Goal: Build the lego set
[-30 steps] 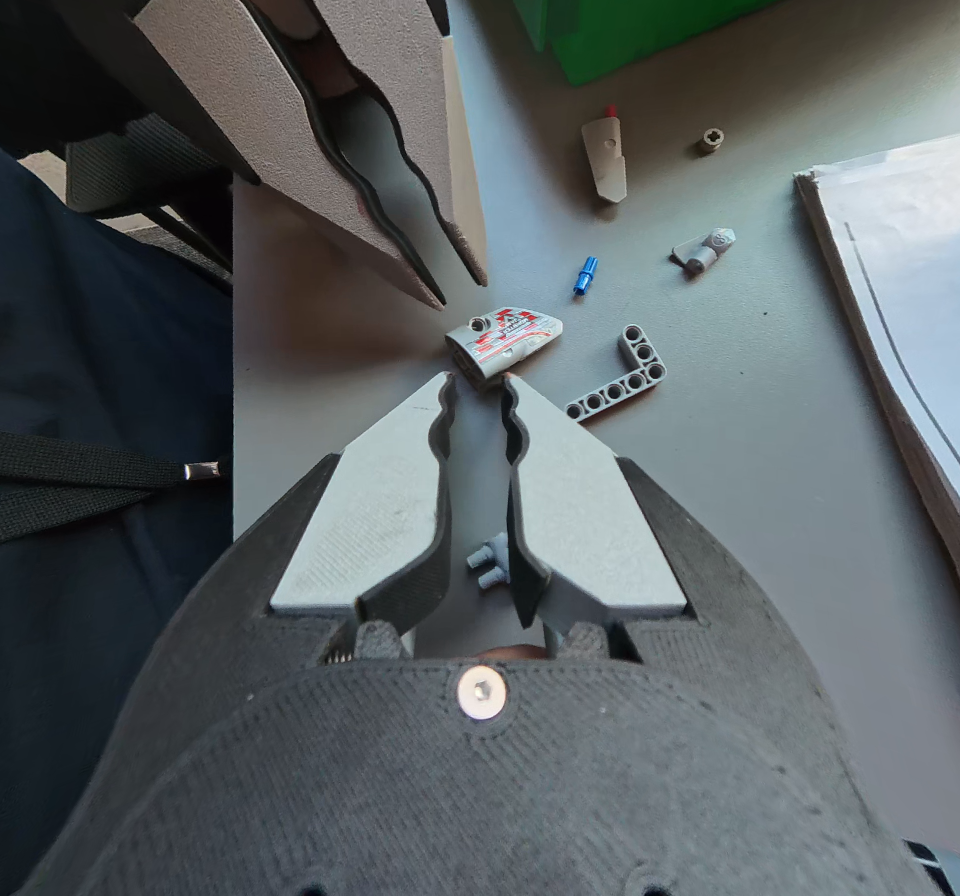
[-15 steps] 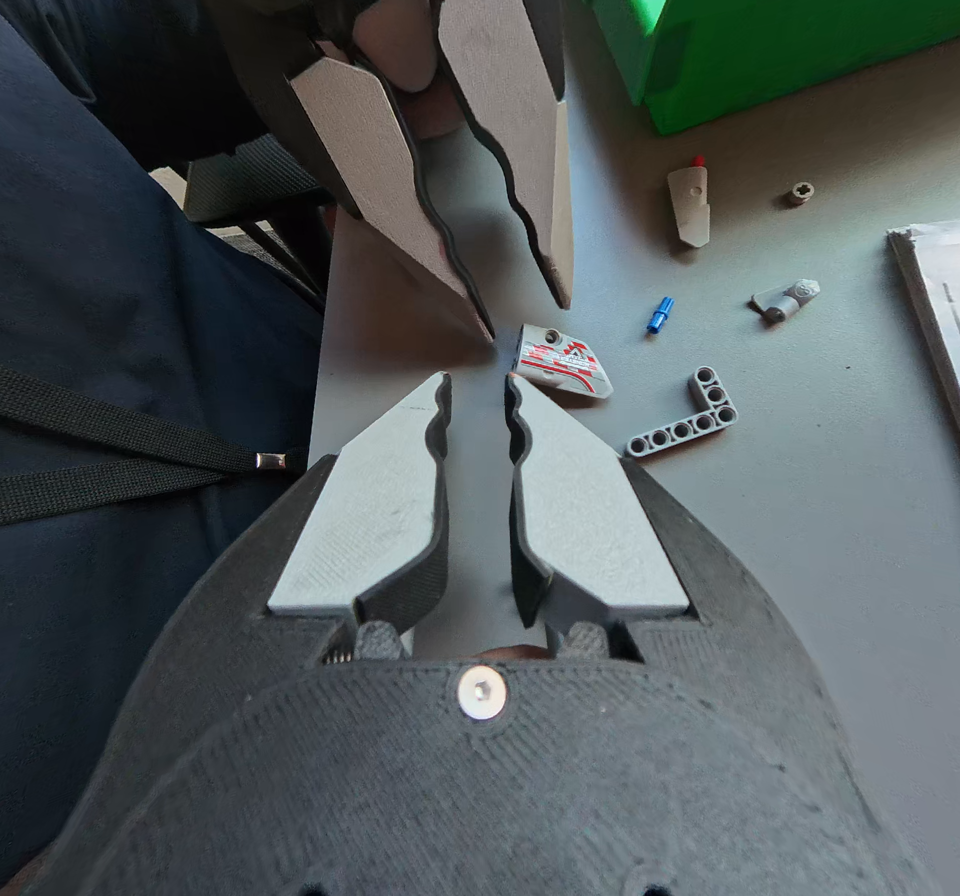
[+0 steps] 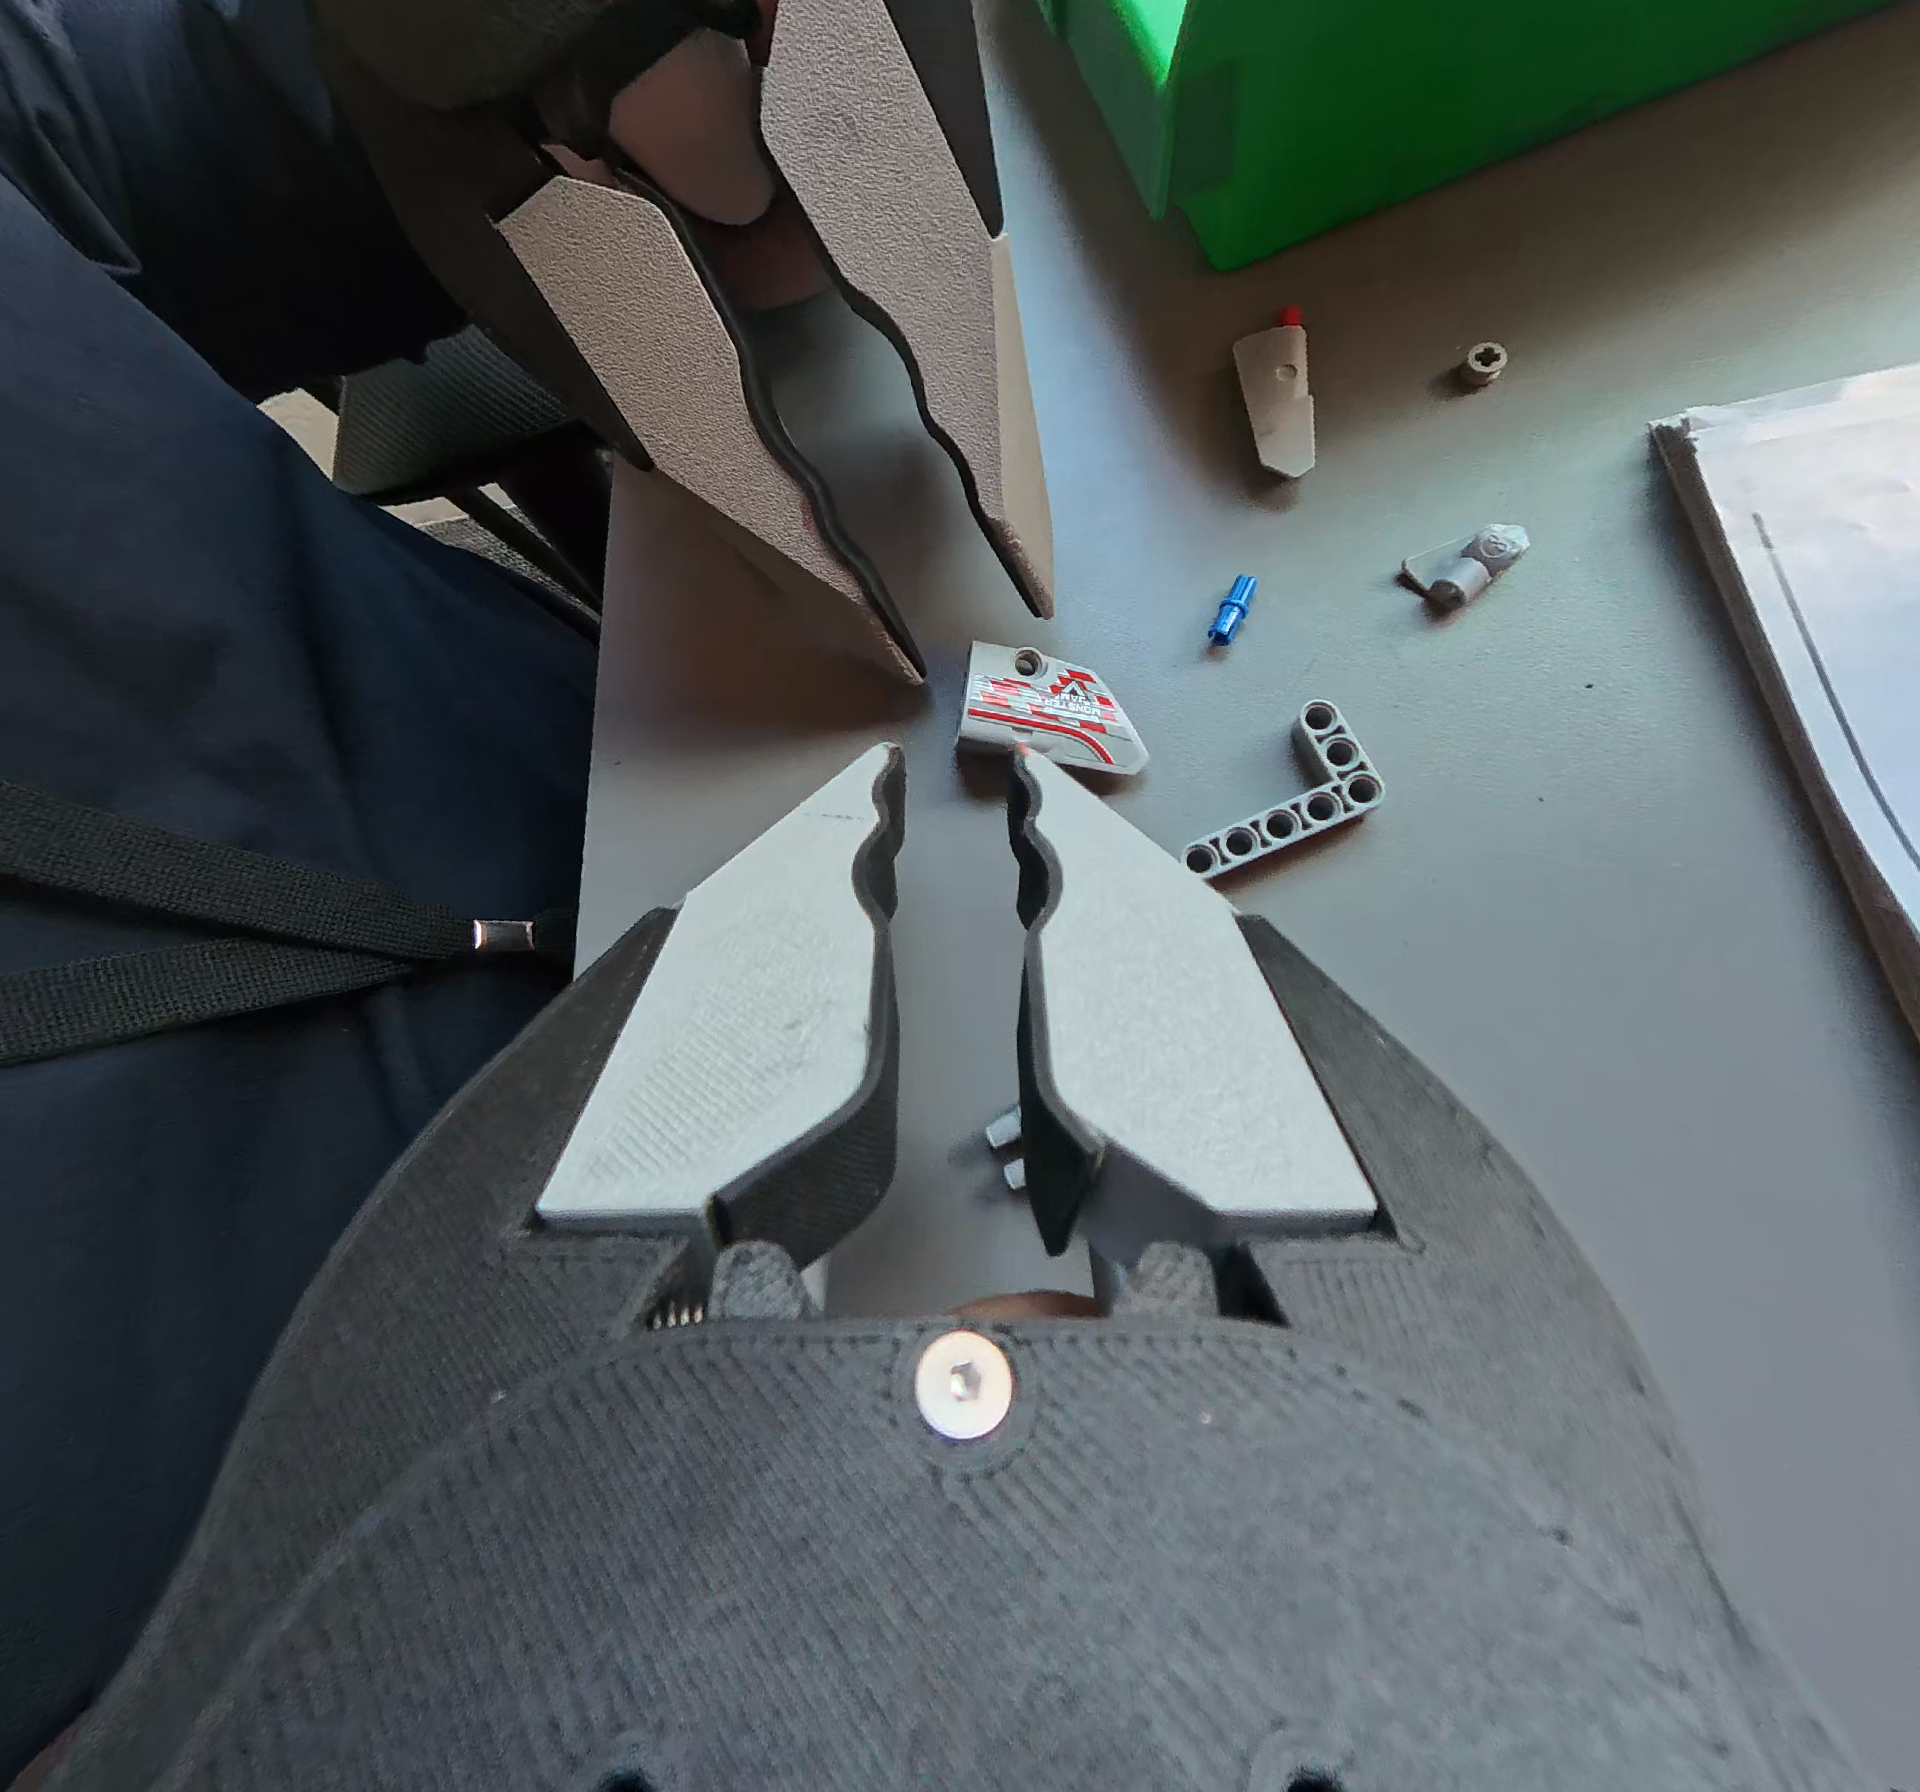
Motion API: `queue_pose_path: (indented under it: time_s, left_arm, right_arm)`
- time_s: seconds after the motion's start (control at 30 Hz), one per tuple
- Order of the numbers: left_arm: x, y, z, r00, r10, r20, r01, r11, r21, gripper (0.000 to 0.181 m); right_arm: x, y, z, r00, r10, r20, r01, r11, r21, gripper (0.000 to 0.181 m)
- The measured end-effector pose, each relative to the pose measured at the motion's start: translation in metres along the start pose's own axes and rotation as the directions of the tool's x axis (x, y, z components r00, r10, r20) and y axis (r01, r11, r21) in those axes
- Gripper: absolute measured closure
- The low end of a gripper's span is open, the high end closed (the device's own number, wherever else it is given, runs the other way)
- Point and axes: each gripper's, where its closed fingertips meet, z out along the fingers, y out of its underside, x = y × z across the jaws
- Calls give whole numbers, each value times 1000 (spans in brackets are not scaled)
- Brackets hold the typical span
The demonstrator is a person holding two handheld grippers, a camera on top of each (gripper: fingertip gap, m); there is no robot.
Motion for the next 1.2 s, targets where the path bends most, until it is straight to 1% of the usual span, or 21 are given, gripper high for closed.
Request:
queue_pose_path:
  time_s: [0.27, 0.6, 0.77, 1.2]
  left_arm:
    - [0, -1, -1, 1000, -6, -1, 6, 1000, 9, 159]
    - [1, 1, 1, 1000, 1, -5, -1, 1000, -9, 159]
    - [10, 1, 1, 998, 53, -37, -54, 999, -8, 159]
    - [6, 0, 1, 999, 39, -20, -39, 999, -3, 159]
  right_arm:
    - [1, 1, 1, 1000, -3, -9, 3, 1000, -7, 165]
    - [2, 2, 1, 1000, -10, -21, 9, 1000, -13, 165]
    - [3, -1, -1, 1000, -6, -25, 6, 1000, 2, 165]
    - [8, -6, -5, 999, 11, -44, -9, 999, 40, 165]
